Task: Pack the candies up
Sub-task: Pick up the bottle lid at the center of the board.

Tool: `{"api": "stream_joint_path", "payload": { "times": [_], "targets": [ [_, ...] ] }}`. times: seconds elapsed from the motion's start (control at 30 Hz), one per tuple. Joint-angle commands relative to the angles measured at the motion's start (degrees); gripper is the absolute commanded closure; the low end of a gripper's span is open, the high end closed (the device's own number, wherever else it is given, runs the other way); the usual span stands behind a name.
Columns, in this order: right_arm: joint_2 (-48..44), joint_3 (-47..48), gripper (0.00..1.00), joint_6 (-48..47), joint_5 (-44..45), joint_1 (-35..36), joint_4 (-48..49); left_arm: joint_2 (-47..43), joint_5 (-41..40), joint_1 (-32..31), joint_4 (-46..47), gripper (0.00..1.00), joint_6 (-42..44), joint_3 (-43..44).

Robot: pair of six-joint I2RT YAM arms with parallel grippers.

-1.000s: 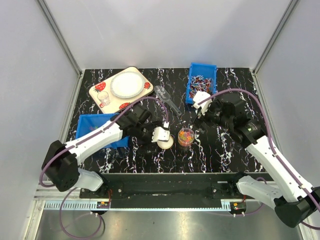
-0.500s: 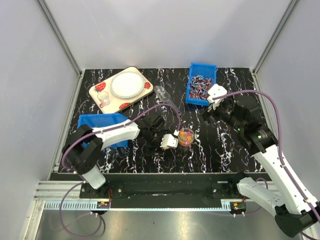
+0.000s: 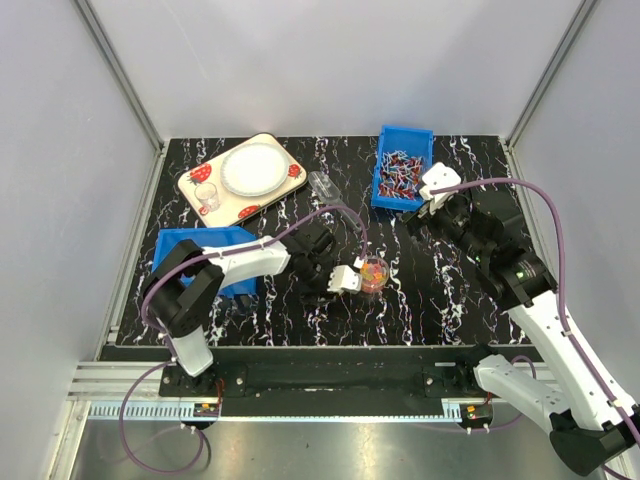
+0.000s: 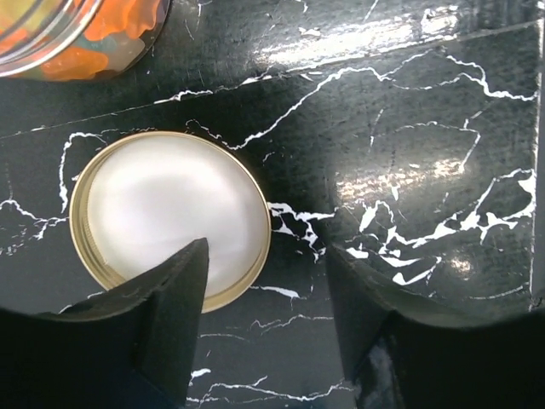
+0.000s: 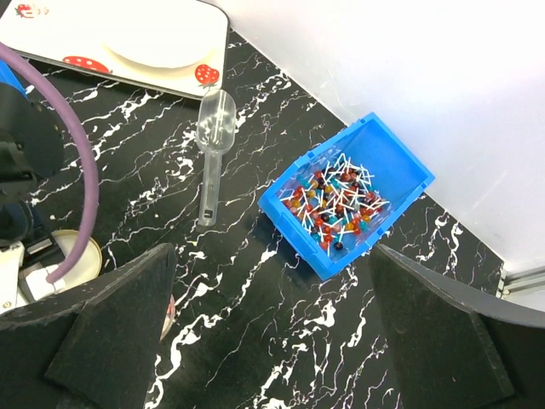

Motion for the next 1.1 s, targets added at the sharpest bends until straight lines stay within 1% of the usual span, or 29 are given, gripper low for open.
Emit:
{"api": "stream_joint_path", "payload": {
  "times": [0.0,0.03,0.27,0.3,0.37,0.4,0.47,0.53,0.67,0.83,0.87,0.93,0.97,1.0,1.03,1.07],
  "targets": [
    [-1.1,1.2,0.00,1.1,1.4,-0.3,2.8,1.3,-1.0,-0.5,1.8,0.58,-1.0,3.3],
    [-1.0,1.2,0.00,1.2,1.4,-0.4,2.7,1.8,-1.2,-0.6,1.4,0.61,-1.2,3.4],
    [-1.3,1.2,0.00,1.2,1.2,-0.4,2.8,3.5,-2.9,-1.8,0.9,0.62,-1.9,4.4],
    [-1.2,1.2,0.00,1.1,1.3,-0.4,2.6,3.5,-3.4,-2.4,0.9,0.67,-1.8,4.4],
    [-1.3,1.2,0.00,1.1,1.3,-0.3,2.8,3.9,-4.0,-2.6,0.9,0.72,-2.0,4.4],
    [-1.4,1.2,0.00,1.1,1.4,-0.4,2.8,4.1,-4.3,-3.0,0.9,0.80,-2.3,4.6],
    [-1.5,1.3,0.00,1.1,1.4,-0.4,2.8,4.5,-4.3,-3.0,0.0,0.86,-3.1,5.0],
    [-1.5,1.5,0.00,1.2,1.5,-0.4,2.7,4.7,-4.6,-3.0,-0.6,1.00,-3.9,5.5],
    [-1.6,2.0,0.00,1.2,1.9,-0.4,2.6,3.6,-5.2,-3.1,-1.8,1.00,-4.5,5.2],
    [-1.1,4.1,0.00,0.2,1.6,-0.4,0.8,-1.8,-1.2,-2.7,-7.6,1.00,-3.1,5.4],
    [-0.7,4.8,0.00,-1.2,0.5,-0.4,0.2,-2.7,1.4,-2.3,-9.0,1.00,-2.3,6.0],
    [-0.1,5.7,0.00,-3.2,-1.2,-0.3,-2.3,-5.6,4.5,-1.5,-14.7,1.00,0.6,7.0],
    [0.7,6.7,0.01,-5.8,-3.5,-0.3,-3.5,-6.5,7.7,-0.5,-16.8,1.00,1.7,8.4],
    [1.1,7.4,0.01,-6.9,-4.7,-0.3,-5.9,-7.5,9.6,0.1,-21.6,1.00,2.8,9.3],
    [1.4,8.0,0.02,-8.1,-5.9,-0.3,-7.3,-8.0,11.4,0.7,-24.1,1.00,5.3,10.4],
    [2.3,9.4,0.02,-9.5,-9.7,-0.4,-8.9,-8.1,15.1,2.3,-26.5,1.00,6.4,12.6]
  ]
}}
